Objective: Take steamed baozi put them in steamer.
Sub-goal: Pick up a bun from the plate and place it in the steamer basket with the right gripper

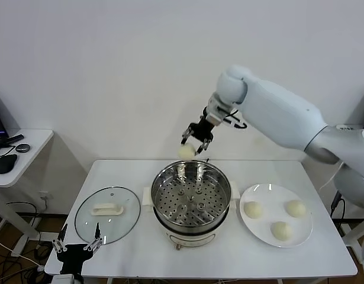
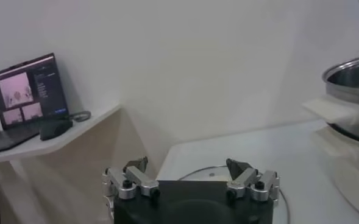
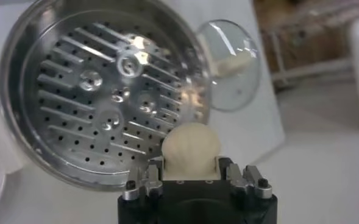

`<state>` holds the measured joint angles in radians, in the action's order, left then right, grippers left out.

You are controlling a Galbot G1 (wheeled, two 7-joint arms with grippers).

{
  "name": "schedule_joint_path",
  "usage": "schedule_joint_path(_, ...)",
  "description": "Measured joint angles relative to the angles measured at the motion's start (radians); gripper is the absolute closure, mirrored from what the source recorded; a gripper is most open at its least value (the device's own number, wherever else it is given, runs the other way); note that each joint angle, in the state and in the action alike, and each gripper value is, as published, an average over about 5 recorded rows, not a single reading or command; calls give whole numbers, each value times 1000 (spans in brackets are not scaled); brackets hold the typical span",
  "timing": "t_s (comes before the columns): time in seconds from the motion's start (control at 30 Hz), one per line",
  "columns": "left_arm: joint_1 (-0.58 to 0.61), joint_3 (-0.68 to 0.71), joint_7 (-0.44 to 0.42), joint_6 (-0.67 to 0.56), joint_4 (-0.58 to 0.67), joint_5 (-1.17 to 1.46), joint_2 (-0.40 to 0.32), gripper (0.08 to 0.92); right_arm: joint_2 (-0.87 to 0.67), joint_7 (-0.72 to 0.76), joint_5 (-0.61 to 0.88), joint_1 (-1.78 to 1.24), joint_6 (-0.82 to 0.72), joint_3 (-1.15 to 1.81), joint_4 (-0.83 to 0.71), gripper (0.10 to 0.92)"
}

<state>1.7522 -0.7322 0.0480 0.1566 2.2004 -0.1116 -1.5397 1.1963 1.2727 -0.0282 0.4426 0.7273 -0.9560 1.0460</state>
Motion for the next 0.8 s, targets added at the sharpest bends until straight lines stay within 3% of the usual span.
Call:
schedule_joint_path(0.33,-10,4,-1,0,-11,4,-3,177,34,-26,-164,-79,59,5,-17,491)
schedule_joint_path(0.8,-22,4,-6,3,-22,8,0,177,81,-67,-263,-152,88,25,-69,491)
